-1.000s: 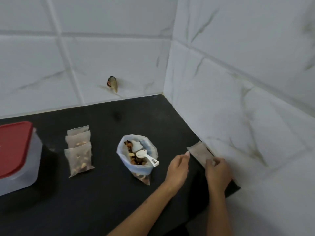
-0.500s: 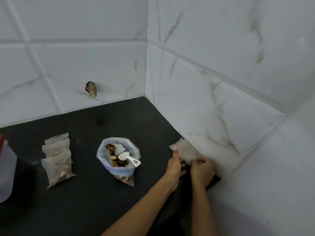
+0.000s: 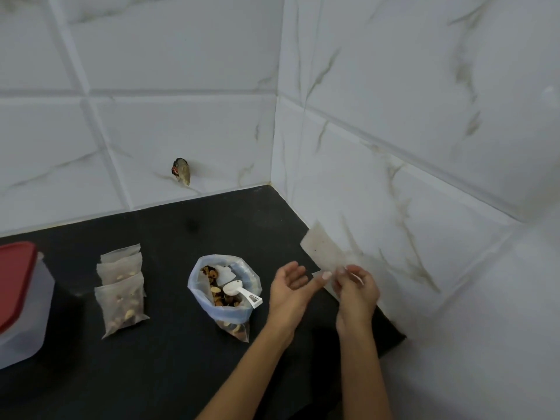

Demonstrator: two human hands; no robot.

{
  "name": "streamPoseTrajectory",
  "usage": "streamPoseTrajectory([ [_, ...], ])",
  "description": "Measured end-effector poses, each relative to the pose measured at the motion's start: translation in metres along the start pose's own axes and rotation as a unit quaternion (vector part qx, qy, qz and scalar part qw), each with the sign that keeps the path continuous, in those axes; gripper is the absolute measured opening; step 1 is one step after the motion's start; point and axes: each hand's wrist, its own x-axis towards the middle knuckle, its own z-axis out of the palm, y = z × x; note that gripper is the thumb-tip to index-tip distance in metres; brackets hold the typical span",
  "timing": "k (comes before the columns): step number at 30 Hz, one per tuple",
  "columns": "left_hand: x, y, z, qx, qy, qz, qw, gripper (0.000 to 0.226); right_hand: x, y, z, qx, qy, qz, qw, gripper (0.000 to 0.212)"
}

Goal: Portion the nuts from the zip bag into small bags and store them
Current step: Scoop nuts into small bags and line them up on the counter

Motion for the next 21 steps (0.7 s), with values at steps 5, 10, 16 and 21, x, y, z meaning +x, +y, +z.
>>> streamPoseTrajectory([
  [5,-0.010,0.046,-0.038,0.024,0.025,0.159,0.987,0.091,-0.035,-0.002,0.033,0.054,-0.297,0.144,0.943,0.022],
  [10,-0.029,0.070,-0.077,0.097,0.116,0.263,0.953,0.080,-0.062,0.011,0.062,-0.071,-0.409,0.140,0.899,0.022],
  [16,-0.049,0.074,-0.125,0.262,0.186,0.323,0.890,0.075,-0.106,-0.009,0.091,-0.091,-0.315,-0.117,0.937,0.004],
  [21,-0.062,0.079,-0.148,0.315,0.214,0.320,0.867,0.063,-0.131,-0.017,0.101,-0.226,-0.451,-0.234,0.831,0.016],
])
